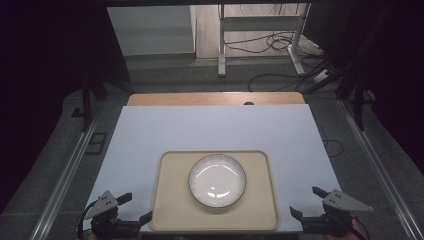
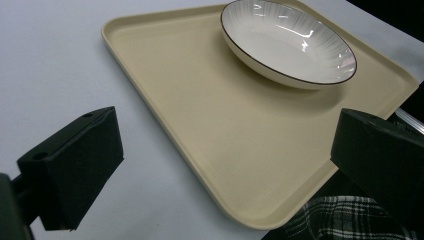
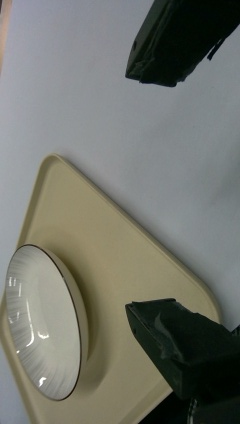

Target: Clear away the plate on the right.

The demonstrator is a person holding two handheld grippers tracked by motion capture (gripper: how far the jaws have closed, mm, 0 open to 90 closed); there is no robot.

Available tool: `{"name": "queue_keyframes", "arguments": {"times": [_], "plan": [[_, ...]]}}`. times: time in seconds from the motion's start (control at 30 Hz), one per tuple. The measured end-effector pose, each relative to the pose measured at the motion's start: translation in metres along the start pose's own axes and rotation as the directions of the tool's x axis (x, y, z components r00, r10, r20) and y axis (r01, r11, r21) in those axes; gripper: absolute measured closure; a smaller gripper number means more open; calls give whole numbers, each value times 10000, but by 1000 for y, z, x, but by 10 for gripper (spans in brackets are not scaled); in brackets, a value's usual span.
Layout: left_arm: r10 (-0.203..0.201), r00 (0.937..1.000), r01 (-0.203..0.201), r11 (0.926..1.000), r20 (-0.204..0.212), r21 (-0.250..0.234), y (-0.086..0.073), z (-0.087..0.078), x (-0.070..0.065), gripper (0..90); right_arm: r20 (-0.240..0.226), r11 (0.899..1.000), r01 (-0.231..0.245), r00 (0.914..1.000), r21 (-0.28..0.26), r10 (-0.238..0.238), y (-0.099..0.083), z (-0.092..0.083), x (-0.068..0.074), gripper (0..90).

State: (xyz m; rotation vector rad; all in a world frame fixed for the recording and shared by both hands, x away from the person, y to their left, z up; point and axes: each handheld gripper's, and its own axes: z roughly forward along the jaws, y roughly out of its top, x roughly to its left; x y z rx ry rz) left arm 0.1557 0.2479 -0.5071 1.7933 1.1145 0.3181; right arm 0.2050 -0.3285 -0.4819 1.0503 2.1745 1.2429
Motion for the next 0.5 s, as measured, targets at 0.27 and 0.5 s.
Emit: {"name": "queue_keyframes", "arguments": {"times": [0.27, 0.5], "plan": [[5, 10000, -5, 10000, 13, 4, 0, 0, 0, 2, 77, 9989, -452, 9989, -73, 453, -8, -6, -8, 0], [7, 10000, -7, 10000, 29, 40, 1, 1, 0, 2, 175, 9993, -372, 9992, -10, 372, -11, -6, -10, 0]]}}
